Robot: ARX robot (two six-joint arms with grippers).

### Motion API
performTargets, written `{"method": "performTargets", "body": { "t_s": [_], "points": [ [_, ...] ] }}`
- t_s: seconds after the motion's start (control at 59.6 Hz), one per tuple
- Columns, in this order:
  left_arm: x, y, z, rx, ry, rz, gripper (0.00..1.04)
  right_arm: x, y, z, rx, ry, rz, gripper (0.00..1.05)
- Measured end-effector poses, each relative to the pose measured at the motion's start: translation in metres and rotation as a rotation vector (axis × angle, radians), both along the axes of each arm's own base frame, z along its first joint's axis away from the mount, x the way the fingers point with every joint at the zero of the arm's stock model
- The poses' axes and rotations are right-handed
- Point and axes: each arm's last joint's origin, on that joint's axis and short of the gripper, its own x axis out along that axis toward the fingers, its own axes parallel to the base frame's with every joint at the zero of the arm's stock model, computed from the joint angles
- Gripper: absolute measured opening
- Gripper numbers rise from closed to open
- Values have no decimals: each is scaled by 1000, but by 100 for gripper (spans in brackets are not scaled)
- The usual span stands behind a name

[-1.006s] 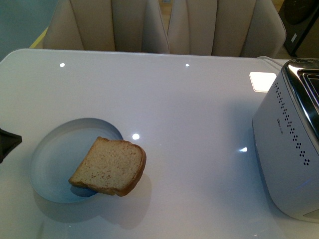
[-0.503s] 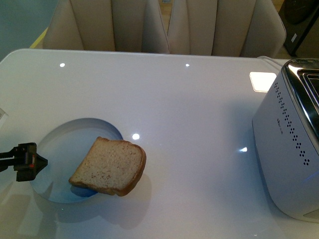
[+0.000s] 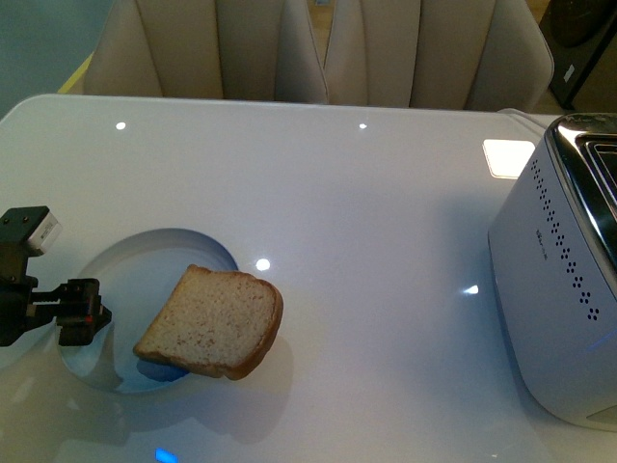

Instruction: Left arm holds plate, right arm toasts bread

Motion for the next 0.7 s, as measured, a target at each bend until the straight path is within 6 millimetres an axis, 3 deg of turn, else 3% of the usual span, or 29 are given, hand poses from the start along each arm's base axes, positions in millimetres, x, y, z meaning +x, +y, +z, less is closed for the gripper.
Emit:
{"method": "performTargets", "body": {
  "t_s": [0.352,0.47,0.704],
  "points": [
    [1,-7,0,-96,86,33,18,0,0,0,0,0,0,96],
    [1,-4,4,-159,95,74,3,0,0,0,0,0,0,96],
    [6,14,35,-261,40,195,3,0,0,0,0,0,0,96]
  ]
}}
